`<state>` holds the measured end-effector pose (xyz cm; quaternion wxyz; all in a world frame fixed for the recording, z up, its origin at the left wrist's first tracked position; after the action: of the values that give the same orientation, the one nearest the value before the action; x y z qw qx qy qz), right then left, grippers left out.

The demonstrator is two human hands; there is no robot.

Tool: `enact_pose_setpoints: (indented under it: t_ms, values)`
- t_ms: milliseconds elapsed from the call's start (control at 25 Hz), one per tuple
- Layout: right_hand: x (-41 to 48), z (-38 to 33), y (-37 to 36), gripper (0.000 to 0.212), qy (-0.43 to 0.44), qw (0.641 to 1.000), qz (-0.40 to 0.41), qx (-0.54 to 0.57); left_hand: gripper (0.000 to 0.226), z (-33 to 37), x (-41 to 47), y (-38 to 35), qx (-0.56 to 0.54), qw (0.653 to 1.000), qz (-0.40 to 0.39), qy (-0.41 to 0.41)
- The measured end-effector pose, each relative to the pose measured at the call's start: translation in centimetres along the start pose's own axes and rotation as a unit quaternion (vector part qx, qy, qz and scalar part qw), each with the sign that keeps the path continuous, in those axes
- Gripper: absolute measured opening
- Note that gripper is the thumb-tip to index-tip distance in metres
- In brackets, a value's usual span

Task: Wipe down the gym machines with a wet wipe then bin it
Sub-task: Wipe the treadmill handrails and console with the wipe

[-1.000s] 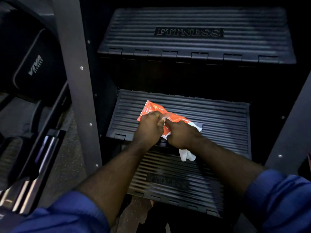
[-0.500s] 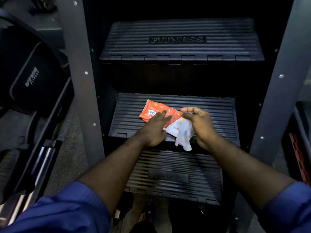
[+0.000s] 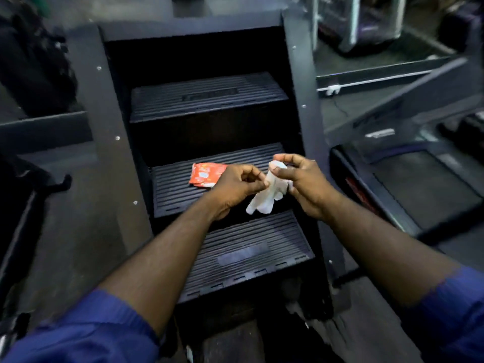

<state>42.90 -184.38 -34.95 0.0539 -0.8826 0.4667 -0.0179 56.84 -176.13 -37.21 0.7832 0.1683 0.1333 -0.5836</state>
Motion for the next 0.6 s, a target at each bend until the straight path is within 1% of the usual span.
enact_pose_setpoints:
  t_ms: [40,120,160,240,320,360,480,560,600]
  values:
    - [-2.8,-1.1,0.8,0.043,0.007,1.0,0.013,0.006,0.007,0.6,-1.6,-1.6,-0.016,1.0,-0.02,-0.007]
    - [-8.5,-3.3,3.4,0.056,0.032,0.998,0.05,-0.004,0.013,2.0,-5.0,-5.5,-0.055,0.996,-0.075,0.002]
    - [-11.3,-4.7,5.1,0.057,0.046,0.996,0.073,-0.024,0.017,2.7,-6.5,-7.8,-0.074,0.992,-0.105,0.011]
    - [-16.8,-7.6,8.9,0.048,0.082,0.986,0.12,-0.083,0.02,4.2,-9.2,-12.5,-0.077,0.984,-0.156,0.025]
    - [-22.1,-9.8,12.6,0.036,0.106,0.972,0.172,-0.117,0.023,5.3,-11.5,-17.3,-0.044,0.979,-0.199,0.011]
    - [-24.2,-10.2,14.3,0.03,0.107,0.968,0.2,-0.105,0.024,5.7,-12.5,-19.4,-0.026,0.977,-0.211,-0.001]
    - [-32.0,-10.7,20.7,0.019,0.092,0.945,0.313,0.011,0.022,6.0,-16.3,-28.7,-0.01,0.964,-0.266,-0.007]
    - [-37.7,-10.9,25.6,0.015,0.09,0.923,0.37,0.049,0.012,6.1,-19.6,-36.2,0.002,0.952,-0.305,-0.012]
    - [-40.7,-10.8,28.2,0.017,0.098,0.912,0.393,0.062,0.01,6.1,-21.5,-40.2,0.02,0.947,-0.321,-0.023]
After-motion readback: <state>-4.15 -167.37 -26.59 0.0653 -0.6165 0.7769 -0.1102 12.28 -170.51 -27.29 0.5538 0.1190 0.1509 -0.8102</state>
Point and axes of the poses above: each hand's wrist, its own x-axis towards the middle knuckle, its own y-axis out of the back of the hand, z = x × y, the point moved 8 cm from there along x, towards the middle knuckle, and after that the axes turned 14 degrees about y, right-handed, at the moved point
